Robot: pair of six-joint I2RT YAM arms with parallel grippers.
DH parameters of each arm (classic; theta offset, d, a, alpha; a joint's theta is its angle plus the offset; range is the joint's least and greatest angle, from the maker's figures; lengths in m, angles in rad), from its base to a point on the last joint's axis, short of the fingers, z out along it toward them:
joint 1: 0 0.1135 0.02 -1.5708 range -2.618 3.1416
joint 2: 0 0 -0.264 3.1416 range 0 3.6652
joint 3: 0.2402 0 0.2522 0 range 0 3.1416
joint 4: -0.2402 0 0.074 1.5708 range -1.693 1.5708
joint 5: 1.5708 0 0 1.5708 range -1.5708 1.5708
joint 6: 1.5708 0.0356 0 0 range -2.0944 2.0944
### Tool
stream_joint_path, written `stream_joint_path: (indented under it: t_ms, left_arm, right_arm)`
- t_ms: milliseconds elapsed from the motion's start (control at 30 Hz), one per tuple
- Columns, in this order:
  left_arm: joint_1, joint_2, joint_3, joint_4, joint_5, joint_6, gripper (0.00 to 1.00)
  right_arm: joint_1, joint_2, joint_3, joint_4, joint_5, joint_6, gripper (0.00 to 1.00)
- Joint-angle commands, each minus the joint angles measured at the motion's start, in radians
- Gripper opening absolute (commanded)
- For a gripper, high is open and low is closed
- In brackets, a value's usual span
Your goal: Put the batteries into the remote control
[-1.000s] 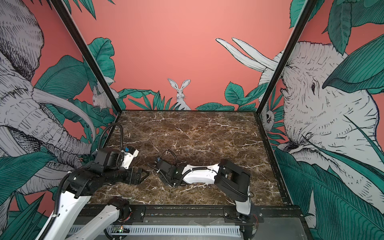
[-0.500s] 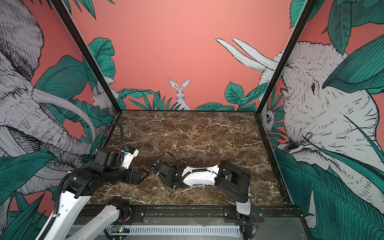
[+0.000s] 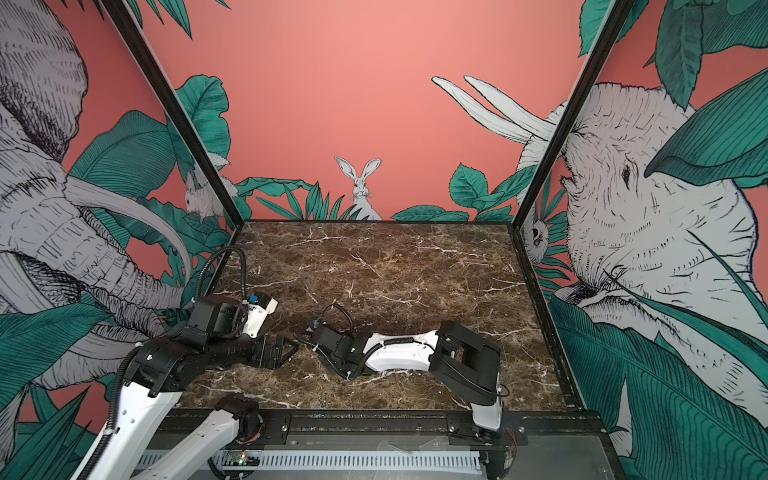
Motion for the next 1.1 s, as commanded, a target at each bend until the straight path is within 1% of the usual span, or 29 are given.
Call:
stream_joint_path:
  t_ms: [0, 100, 267, 567, 900, 1067]
  left_arm:
    - [-0.005, -0.008, -0.010, -0.007, 0.001, 0.011, 0.99]
    - [-0.005, -0.008, -0.012, -0.008, 0.001, 0.011, 0.99]
    - [-0.004, -0.009, -0.011, -0.008, 0.001, 0.011, 0.99]
    - [-0.004, -0.011, -0.012, -0.007, -0.002, 0.009, 0.99]
    - [-0.005, -0.013, -0.012, -0.007, -0.005, 0.006, 0.99]
    - [-0.004, -0.015, -0.011, -0.006, -0.007, 0.006, 0.99]
  right_arm:
    - [0.011, -0.012, -0.015, -0.036, 0.019, -0.004, 0.22]
    - [0.011, -0.015, -0.020, -0.034, 0.019, -0.003, 0.24]
    - [0.011, -0.024, -0.028, -0.025, 0.019, -0.002, 0.29]
    - [0.011, -0.050, -0.055, 0.000, 0.014, -0.001, 0.41]
    - [-0.002, -0.116, -0.088, 0.019, 0.008, 0.007, 0.48]
    - [-0.033, -0.160, -0.123, 0.052, -0.034, 0.018, 0.47]
